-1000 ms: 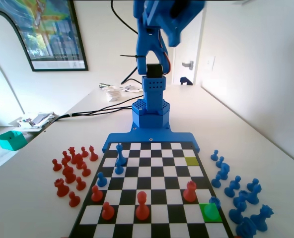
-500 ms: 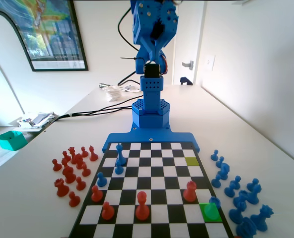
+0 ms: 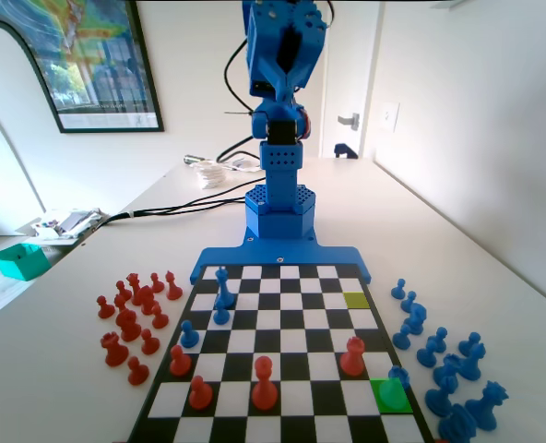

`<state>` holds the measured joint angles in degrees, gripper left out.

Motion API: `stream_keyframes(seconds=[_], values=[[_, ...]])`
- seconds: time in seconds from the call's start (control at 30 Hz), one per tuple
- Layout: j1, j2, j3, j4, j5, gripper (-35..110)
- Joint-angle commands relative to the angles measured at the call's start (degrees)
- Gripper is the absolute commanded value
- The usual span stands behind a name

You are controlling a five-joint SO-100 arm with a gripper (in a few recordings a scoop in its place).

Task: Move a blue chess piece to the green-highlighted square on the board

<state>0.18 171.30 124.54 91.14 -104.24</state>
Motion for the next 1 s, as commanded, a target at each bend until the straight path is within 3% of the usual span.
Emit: stream_keyframes(seconds=[0.0, 0.97], values=[[0.53, 3.25, 0.0, -1.05, 0.26, 1], [1.23, 3.69, 0.0, -1.14, 0.44, 1]])
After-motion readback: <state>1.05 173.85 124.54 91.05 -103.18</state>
